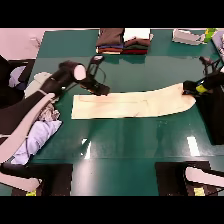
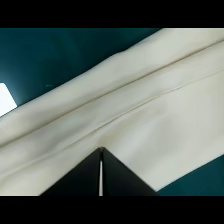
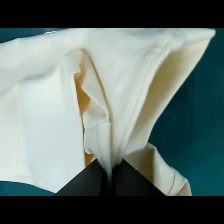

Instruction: Fold the shirts.

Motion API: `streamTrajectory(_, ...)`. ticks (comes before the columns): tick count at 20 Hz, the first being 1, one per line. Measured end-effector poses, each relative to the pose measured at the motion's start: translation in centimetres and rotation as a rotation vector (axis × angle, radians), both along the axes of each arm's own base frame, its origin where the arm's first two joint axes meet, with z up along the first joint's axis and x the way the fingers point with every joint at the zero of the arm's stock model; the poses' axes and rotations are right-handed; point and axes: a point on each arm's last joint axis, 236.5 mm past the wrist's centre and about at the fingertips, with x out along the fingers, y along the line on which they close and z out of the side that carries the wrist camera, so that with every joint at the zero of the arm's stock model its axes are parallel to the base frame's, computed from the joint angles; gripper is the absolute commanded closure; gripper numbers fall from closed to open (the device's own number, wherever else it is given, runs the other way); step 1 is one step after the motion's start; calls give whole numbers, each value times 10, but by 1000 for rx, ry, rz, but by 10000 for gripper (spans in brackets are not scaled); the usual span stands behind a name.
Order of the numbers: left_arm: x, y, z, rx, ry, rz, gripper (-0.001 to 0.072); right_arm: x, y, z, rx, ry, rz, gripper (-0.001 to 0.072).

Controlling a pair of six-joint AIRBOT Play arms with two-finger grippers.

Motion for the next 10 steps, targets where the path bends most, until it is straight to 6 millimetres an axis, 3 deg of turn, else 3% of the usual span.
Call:
streamTrajectory(4, 0, -57, -24, -47, 26, -59, 681, 6, 41, 65, -5, -94, 85, 699)
streamTrajectory(10, -13, -111, -57, -107, 81, -115, 681, 12, 115, 127, 22, -192, 224, 699)
